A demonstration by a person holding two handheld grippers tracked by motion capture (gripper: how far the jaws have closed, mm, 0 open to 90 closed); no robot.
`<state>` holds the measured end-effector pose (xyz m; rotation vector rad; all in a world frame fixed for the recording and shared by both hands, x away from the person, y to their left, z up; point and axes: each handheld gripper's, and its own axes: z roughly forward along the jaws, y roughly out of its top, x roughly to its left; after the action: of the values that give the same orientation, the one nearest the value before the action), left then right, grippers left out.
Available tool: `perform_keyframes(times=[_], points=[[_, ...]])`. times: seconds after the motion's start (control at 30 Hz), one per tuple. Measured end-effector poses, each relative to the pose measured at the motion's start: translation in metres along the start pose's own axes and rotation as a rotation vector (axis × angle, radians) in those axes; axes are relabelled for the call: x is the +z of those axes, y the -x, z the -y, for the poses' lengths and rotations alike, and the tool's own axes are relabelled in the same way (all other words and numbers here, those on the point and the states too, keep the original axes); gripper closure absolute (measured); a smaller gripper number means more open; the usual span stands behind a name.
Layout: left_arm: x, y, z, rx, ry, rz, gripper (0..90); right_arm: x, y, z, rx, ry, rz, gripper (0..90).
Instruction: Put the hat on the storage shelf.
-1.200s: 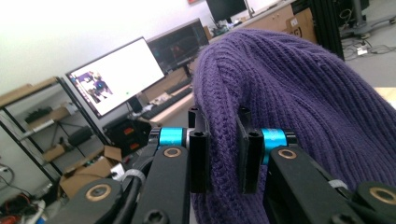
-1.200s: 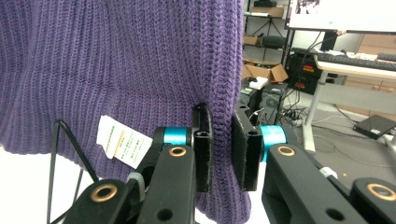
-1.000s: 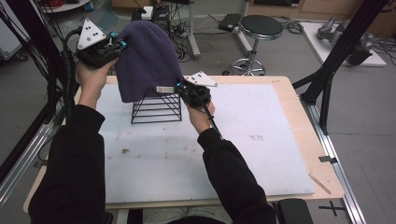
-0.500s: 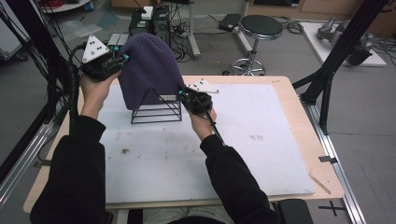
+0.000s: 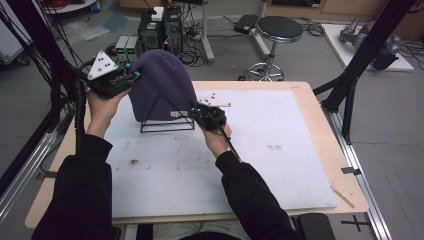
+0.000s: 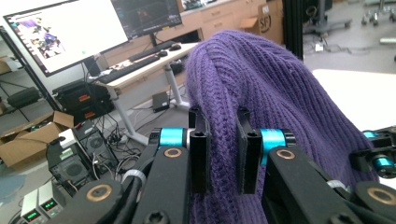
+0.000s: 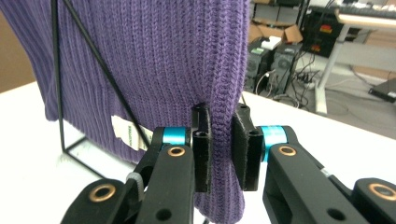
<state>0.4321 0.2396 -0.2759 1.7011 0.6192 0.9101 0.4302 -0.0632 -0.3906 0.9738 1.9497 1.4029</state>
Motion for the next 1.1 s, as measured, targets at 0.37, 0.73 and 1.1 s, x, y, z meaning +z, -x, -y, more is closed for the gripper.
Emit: perform_keyframes(times=[0.37, 0.73, 1.1], points=[[-0.002, 0.007, 0.023, -0.026, -0.034, 0.016, 79.1, 0.010, -0.002, 0.017, 0.007, -0.082, -0.002, 78.1], [-0.001, 0.013, 0.030, -0.028, -0.063, 0.024, 75.8, 0.016, 0.001, 0.030, 0.043, -0.150, 0.010, 66.6], [0.000, 0.011, 0.034, -0.103, -0.048, 0.065, 57.7, 0.010, 0.003, 0.025, 0.059, -0.144, 0.033, 44.2]])
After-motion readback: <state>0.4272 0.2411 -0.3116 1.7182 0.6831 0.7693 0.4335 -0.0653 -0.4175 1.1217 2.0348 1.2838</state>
